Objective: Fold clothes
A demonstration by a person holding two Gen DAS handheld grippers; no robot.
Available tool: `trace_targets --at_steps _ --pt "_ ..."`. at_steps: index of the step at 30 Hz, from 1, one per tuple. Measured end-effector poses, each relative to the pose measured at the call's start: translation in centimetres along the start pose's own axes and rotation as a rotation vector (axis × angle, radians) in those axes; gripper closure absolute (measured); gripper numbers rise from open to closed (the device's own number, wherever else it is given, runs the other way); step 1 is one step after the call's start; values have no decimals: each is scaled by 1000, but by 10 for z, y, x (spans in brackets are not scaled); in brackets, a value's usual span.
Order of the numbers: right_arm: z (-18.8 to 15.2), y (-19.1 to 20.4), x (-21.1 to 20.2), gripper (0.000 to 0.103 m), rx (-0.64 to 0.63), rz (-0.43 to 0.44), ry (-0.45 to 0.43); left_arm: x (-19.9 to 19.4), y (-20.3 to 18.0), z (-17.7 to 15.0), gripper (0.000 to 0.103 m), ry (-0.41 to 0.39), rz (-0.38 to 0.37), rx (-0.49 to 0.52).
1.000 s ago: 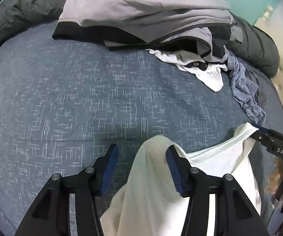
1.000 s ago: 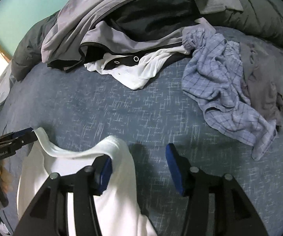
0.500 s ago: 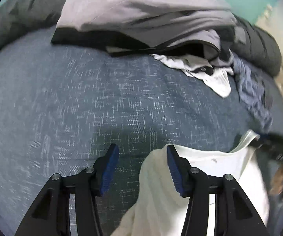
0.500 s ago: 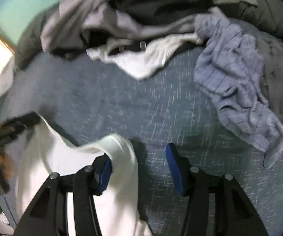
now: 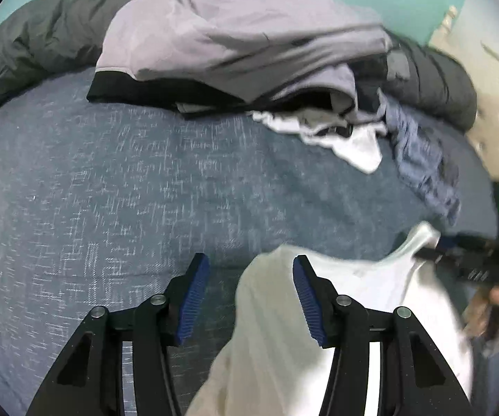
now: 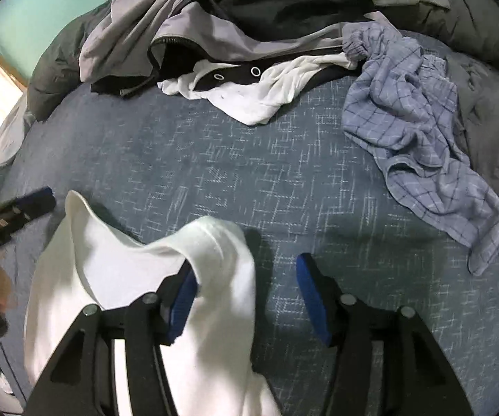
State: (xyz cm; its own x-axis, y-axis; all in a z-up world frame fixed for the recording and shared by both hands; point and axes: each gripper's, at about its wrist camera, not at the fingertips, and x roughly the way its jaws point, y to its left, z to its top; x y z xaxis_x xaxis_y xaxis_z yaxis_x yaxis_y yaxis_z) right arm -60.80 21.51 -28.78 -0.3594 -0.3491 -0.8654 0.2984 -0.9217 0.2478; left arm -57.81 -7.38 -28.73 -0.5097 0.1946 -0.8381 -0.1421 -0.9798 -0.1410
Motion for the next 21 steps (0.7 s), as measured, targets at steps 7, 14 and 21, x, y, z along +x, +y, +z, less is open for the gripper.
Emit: trace_targets --at_steps 7,14,21 --pt "-14 9 -38 46 -77 49 -149 1 9 -13 78 -28 -5 3" --pt "-26 -5 -30 95 -83 43 -124 9 -3 -15 84 -17 -26 50" --pt "-5 22 5 96 -165 7 -61 28 -4 -4 84 5 -19 37"
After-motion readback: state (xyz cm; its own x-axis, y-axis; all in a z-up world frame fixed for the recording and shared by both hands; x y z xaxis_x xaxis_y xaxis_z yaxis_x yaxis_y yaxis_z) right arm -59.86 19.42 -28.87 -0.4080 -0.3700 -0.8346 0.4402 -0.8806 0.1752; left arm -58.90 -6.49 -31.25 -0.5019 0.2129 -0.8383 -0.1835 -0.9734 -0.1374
